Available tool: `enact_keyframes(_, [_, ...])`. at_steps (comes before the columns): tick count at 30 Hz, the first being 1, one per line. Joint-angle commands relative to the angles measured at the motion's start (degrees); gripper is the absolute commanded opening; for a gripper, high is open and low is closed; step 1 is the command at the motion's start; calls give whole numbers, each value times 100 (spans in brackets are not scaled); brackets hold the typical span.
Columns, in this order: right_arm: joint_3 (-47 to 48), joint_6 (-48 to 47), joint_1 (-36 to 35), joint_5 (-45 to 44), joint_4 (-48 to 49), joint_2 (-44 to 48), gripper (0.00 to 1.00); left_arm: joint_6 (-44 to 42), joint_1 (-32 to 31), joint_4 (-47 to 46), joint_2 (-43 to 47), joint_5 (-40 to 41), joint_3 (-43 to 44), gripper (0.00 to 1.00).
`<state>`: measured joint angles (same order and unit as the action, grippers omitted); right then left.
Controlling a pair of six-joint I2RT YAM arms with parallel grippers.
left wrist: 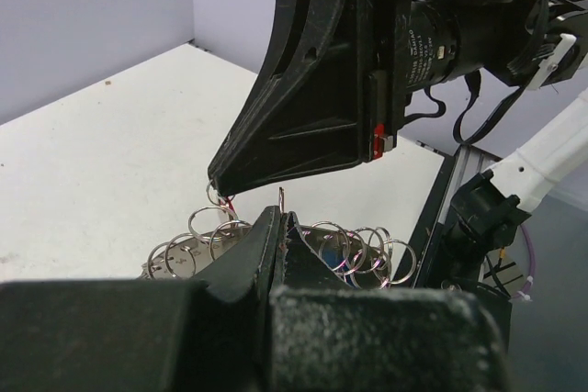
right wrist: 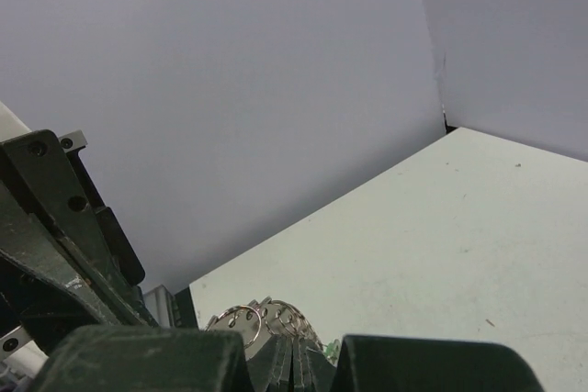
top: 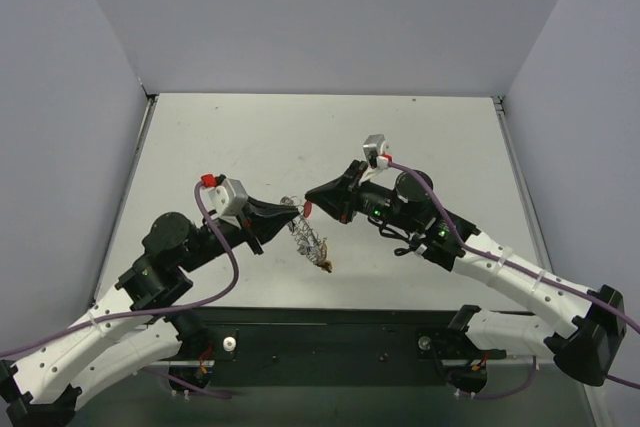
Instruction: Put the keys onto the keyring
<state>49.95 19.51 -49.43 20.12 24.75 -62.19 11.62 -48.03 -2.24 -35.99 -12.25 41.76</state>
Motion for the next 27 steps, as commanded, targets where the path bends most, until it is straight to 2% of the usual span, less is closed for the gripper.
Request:
enact_keyframes(1, [137, -34, 12, -122, 302, 199, 0, 139, -13, -488, -40, 337, 227, 0])
enact_keyframes(9, [199, -324, 4, 132, 486, 498, 0, 850, -83, -611, -321, 803, 166, 0])
enact_keyframes(18, [304, -333, -5, 405, 514, 322, 0, 965, -295, -629, -356, 1303, 157, 0])
enact_keyframes(27, [384, -307, -14, 458, 416, 67, 0, 939, -295, -646, -295, 1348, 131, 0])
